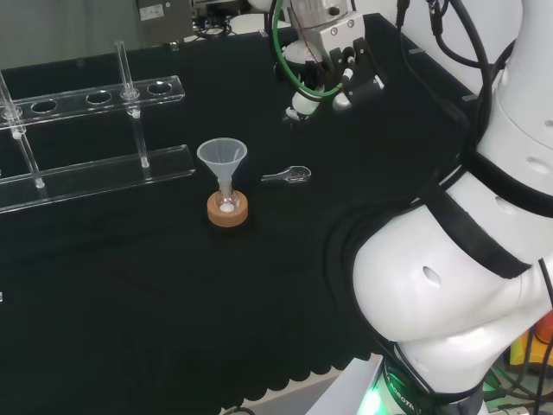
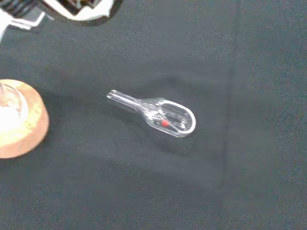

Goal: Remove the funnel from the round-bottom flask.

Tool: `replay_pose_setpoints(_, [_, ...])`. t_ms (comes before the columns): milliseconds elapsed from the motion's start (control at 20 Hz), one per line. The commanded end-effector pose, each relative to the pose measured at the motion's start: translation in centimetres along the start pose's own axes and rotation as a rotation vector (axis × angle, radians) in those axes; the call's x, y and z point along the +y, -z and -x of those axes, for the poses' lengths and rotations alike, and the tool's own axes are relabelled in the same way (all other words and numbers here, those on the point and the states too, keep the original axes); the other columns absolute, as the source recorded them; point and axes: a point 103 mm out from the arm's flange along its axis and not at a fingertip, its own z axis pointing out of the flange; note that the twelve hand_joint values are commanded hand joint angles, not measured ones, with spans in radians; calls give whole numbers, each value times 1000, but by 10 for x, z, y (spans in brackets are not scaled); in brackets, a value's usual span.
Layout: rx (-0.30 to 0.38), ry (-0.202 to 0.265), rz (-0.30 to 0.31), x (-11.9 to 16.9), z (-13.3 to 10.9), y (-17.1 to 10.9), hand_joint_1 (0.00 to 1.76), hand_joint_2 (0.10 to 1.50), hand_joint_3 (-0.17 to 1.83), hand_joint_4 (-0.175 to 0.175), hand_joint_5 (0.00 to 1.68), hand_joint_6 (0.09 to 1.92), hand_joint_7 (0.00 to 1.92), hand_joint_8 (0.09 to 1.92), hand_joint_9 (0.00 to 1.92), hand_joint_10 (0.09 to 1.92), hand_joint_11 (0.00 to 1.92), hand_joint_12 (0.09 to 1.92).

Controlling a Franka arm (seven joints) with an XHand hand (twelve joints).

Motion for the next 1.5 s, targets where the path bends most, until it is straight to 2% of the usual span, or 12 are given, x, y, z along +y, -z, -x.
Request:
replay_pose_setpoints(50, [31,32,15,2,-19,4,783,674,583,-49,233,87,298,691,775,87,387,1309])
replay_pose_setpoints(250, [36,59,25,7,-34,8,776,676,584,-50,250,87,314,690,784,87,398,1306])
replay_pose_setpoints(450, [57,108,17,16,-53,14,723,669,578,-51,284,87,284,673,776,87,407,1304])
replay_pose_setpoints(650, [60,146,-10,27,-72,14,645,660,536,-52,251,87,232,671,741,87,407,1313])
replay_pose_setpoints(850, [65,168,-44,37,-88,9,573,675,456,-53,133,87,131,686,688,87,399,1320])
replay_pose_setpoints(950, [64,177,-59,40,-93,6,549,698,388,-52,94,87,111,700,630,190,394,1327])
replay_pose_setpoints(1100, [63,185,-66,44,-99,2,520,712,331,-50,69,87,86,716,473,526,395,1327])
replay_pose_setpoints(1200, [63,189,-81,46,-102,0,502,714,311,-47,58,87,49,730,393,668,389,1336])
replay_pose_setpoints(1500, [63,201,-95,51,-108,-11,476,714,274,-36,10,87,0,654,274,771,369,1354])
